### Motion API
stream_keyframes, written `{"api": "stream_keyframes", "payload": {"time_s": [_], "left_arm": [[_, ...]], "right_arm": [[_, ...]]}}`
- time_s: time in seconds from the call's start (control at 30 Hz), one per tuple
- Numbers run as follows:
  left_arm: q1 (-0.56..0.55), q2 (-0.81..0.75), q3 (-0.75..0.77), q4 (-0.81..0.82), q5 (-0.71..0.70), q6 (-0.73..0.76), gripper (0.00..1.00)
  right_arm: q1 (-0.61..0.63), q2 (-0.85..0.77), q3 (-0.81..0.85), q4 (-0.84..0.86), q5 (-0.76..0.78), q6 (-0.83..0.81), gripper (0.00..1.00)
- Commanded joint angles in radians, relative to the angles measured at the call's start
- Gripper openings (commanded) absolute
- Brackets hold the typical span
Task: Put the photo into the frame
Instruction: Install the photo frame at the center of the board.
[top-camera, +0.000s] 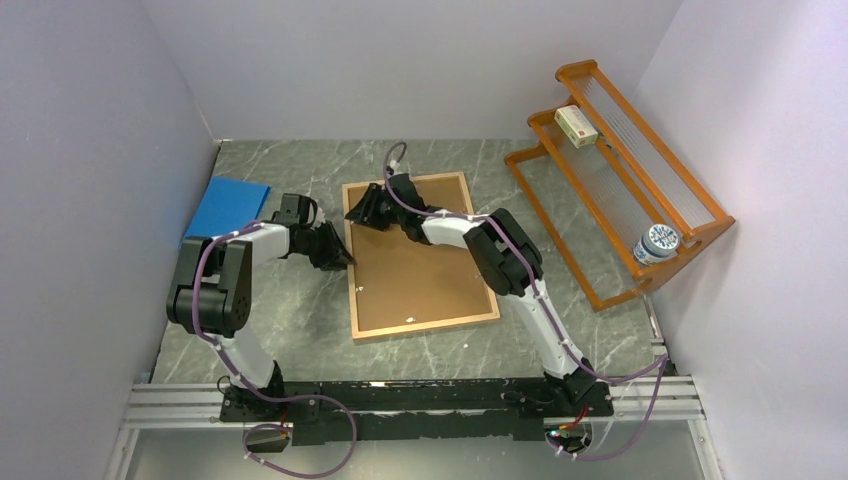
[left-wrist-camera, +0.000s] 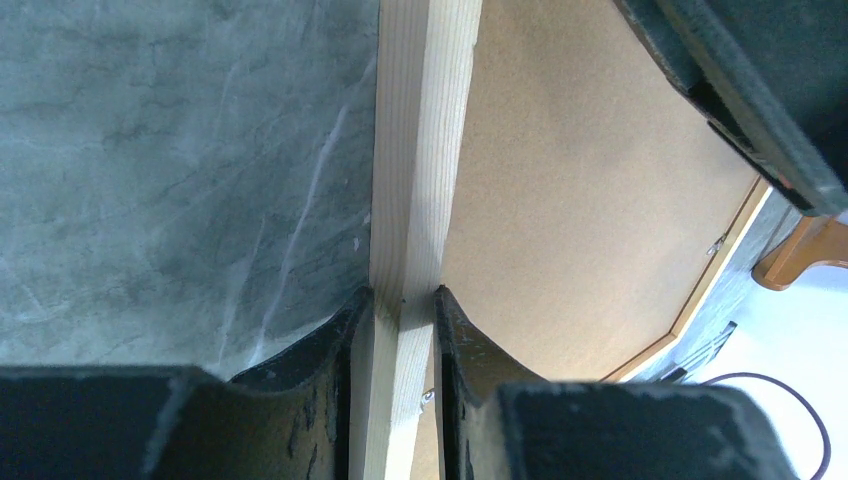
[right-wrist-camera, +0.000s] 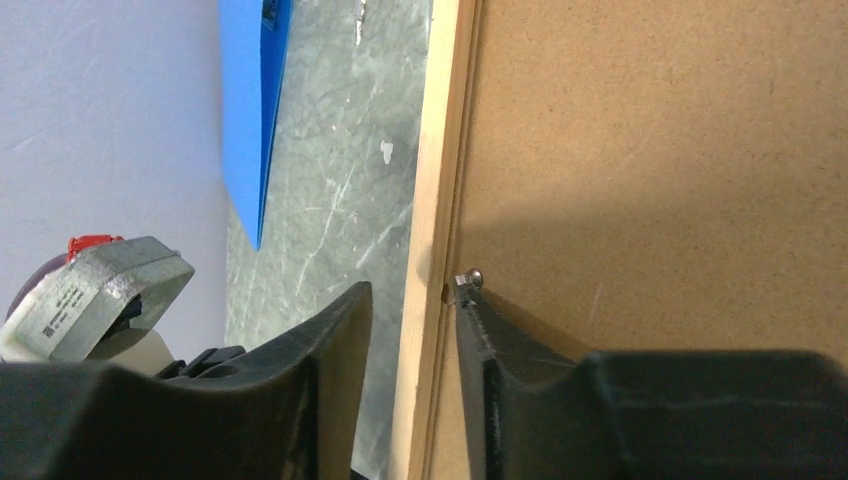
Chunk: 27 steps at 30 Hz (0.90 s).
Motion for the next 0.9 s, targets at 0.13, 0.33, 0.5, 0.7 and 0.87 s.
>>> {"api": "stream_keyframes", "payload": {"time_s": [0.13,0.33,0.5,0.7,0.87], "left_arm": [[-0.015,0.057,-0.002,-0.045,-0.085,0.028,0.2],[-0.015,0.053,-0.004,-0.052,-0.09,0.028,0.19],[-0.015,0.053,0.0,-0.056,-0.096,0.029,0.2],[-0.015,0.052,0.002,-0.062,-0.113,0.027,0.19],[-0.016,0.052,0.002,-0.064,-0.115,0.027,0.19]], "right_arm": [[0.026,-0.029,-0.133,0.067,0.083,-0.007,0.23],[0.027,-0.014,-0.115,0.049,0.09,0.001,0.22],[0.029,-0.034,-0.145,0.058,0.098,0.007,0.37],[0.035,-0.093,-0.228,0.086,0.137,0.002,0.29],[0.035,-0.073,-0.202,0.071,0.132,-0.002,0.21]]}}
